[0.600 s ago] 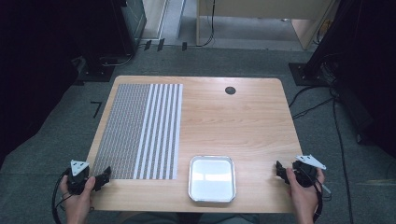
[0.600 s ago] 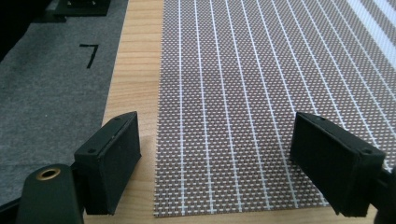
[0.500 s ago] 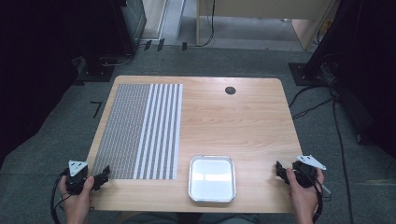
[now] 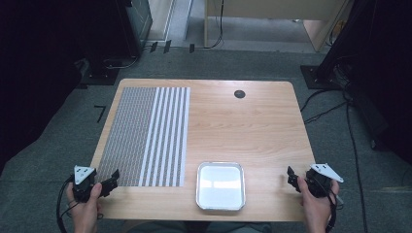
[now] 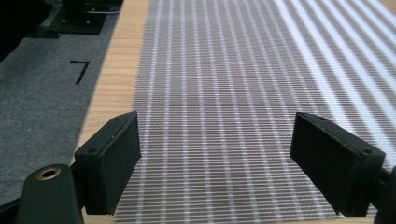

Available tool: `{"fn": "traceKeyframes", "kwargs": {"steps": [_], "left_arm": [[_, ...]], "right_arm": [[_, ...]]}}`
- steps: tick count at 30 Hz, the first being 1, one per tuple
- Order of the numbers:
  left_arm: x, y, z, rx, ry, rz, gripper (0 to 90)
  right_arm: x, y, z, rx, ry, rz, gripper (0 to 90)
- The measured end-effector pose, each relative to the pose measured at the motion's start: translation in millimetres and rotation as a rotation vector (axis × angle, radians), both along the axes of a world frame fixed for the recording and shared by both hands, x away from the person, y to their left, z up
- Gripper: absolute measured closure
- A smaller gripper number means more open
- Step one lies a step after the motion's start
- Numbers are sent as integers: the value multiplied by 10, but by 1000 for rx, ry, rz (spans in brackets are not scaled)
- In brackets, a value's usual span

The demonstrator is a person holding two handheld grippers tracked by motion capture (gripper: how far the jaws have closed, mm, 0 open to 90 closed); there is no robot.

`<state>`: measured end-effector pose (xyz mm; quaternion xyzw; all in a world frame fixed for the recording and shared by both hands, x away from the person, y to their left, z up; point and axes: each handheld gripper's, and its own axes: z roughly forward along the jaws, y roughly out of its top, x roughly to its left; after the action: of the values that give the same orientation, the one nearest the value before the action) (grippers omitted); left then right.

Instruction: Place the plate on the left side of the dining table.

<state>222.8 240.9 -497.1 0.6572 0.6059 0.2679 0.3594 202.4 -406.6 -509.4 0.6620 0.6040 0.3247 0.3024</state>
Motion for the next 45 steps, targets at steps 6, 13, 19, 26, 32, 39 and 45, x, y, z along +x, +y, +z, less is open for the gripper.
{"fn": "traceKeyframes", "kwargs": {"steps": [6, 13, 19, 26, 32, 39, 45], "left_arm": [[-16, -122, 40, -9, -8, -15, 164], [-30, -210, 58, -40, -7, -29, 164], [-43, -313, 76, -49, -13, -48, 164], [-41, -448, 53, -45, -7, -72, 164], [-46, -557, 44, -44, -7, -95, 164], [-46, -658, 24, -47, -3, -110, 164], [-46, -749, 6, -44, 1, -130, 164]], "right_arm": [[-18, 71, 47, -6, -22, 17, 139], [-17, 146, 82, -4, -46, 29, 140], [-28, 227, 104, -5, -54, 51, 140], [-33, 304, 115, -4, -63, 74, 140], [-40, 374, 129, 0, -72, 86, 141], [-43, 463, 135, -2, -78, 110, 141], [-50, 548, 148, -2, -85, 132, 142]]}}
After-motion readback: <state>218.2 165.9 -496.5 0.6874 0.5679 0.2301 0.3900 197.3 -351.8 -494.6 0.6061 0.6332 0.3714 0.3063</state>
